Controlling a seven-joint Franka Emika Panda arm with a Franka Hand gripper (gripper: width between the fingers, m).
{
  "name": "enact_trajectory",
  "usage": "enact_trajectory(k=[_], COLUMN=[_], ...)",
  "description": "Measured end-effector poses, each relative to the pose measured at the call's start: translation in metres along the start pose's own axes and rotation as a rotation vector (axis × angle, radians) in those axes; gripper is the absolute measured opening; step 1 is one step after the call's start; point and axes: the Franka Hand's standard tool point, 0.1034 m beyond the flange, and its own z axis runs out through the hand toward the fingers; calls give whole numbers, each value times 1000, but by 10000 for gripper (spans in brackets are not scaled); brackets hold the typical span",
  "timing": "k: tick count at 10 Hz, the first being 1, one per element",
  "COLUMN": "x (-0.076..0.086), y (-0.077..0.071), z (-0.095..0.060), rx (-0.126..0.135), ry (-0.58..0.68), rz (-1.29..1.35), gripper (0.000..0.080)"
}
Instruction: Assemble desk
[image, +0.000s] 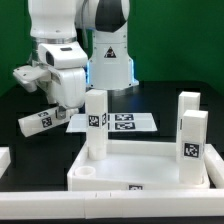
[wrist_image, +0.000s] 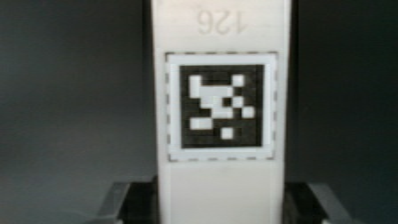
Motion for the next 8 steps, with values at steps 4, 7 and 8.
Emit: enact_trajectory(k=[4, 7, 8], x=[5, 15, 13], y=[-17, -16, -18], z=[8, 16, 16], rx=[88, 118, 121], ry=[85, 135, 134], rz=[-387, -527, -517], gripper=[285, 285, 285])
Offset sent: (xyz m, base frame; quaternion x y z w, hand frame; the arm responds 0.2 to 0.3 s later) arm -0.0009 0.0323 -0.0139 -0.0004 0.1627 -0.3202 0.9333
